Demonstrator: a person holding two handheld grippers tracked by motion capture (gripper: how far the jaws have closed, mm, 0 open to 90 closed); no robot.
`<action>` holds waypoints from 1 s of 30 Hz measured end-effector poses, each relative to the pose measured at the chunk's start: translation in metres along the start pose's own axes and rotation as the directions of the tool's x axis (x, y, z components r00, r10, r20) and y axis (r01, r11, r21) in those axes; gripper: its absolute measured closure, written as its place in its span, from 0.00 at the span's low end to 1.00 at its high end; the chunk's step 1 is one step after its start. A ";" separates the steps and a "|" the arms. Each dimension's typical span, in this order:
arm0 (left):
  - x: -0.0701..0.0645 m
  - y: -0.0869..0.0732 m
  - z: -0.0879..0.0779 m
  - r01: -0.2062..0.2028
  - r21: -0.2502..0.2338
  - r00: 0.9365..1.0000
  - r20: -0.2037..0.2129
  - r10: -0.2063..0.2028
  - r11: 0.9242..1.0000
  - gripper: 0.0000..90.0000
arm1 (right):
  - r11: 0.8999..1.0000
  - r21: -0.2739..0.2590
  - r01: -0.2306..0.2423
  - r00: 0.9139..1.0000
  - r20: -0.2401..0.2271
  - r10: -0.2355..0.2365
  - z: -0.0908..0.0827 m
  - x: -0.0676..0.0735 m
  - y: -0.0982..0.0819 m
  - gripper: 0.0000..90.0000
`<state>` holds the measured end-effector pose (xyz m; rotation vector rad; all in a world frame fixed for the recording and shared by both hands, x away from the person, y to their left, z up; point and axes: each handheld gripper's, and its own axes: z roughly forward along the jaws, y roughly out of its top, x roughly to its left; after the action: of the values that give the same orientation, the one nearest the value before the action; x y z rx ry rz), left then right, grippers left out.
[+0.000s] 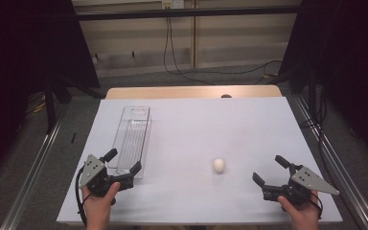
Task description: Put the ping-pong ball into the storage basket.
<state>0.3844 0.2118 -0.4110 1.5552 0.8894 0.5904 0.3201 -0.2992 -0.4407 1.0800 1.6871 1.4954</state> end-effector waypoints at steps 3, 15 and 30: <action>-0.001 0.000 0.001 0.001 0.005 1.000 0.009 -0.001 1.000 0.02 | 1.000 -0.003 0.000 1.000 0.000 0.000 0.000 0.000 0.000 0.00; -0.009 0.003 0.008 -0.007 0.013 0.999 0.032 0.007 1.000 0.02 | 1.000 0.000 0.004 1.000 -0.006 -0.004 0.000 0.001 0.000 0.00; -0.016 0.003 0.016 -0.006 0.021 0.998 0.059 0.005 1.000 0.02 | 1.000 -0.001 0.003 1.000 -0.008 -0.003 0.000 0.001 0.001 0.00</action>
<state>0.3880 0.1892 -0.4087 1.5870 0.8497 0.5376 0.3198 -0.2979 -0.4401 1.0715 1.6931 1.5005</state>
